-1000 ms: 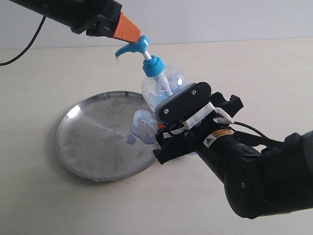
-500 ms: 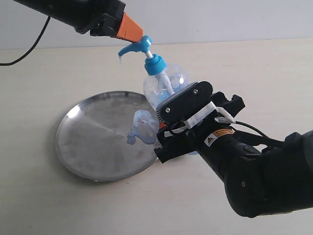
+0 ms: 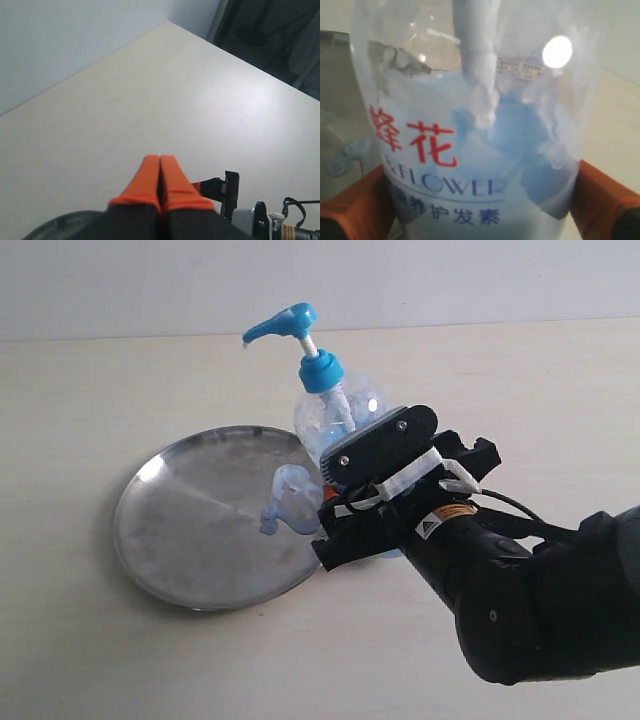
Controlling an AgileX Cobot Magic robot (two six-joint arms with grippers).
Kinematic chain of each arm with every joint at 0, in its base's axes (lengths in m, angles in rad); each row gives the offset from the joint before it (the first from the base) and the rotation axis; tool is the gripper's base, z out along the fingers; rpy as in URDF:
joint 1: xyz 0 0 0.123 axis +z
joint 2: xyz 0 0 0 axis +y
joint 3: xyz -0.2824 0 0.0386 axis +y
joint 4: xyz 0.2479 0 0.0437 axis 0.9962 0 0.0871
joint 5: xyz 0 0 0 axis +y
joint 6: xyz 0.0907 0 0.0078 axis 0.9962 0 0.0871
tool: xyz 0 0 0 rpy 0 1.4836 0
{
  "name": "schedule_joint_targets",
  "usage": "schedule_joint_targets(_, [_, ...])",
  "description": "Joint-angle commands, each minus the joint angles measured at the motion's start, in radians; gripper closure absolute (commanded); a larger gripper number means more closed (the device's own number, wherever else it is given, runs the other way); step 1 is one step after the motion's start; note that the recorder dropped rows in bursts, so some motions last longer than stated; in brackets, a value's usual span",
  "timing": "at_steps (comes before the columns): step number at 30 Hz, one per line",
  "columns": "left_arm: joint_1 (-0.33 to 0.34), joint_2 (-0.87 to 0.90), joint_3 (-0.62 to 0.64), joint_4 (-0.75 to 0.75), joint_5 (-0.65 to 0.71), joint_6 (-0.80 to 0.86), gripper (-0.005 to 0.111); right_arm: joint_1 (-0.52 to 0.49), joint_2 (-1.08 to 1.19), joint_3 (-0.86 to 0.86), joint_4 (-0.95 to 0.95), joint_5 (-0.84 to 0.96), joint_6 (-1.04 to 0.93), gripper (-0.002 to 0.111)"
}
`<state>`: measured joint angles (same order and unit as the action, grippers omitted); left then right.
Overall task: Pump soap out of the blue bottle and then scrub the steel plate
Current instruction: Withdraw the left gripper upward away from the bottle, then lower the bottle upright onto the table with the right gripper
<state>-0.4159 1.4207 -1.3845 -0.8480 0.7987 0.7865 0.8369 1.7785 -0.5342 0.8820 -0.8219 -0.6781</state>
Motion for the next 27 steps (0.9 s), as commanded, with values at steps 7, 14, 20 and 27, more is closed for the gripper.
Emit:
schedule_joint_targets(7, [-0.002,-0.120,0.066,0.097,-0.029,-0.091,0.107,0.001,-0.038,0.078,-0.059,-0.162,0.241,0.108])
schedule_joint_targets(14, [-0.002,-0.184,0.119,0.113,-0.051,-0.111,0.107,0.001,-0.060,0.127,-0.123,-0.204,0.323,0.108])
schedule_joint_targets(20, [-0.002,-0.231,0.157,0.117,-0.076,-0.111,0.107,0.001,-0.060,0.168,-0.229,-0.277,0.417,0.108])
schedule_joint_targets(27, [-0.002,-0.277,0.219,0.135,-0.134,-0.113,0.107,-0.085,-0.056,0.201,-0.356,-0.292,0.554,0.108])
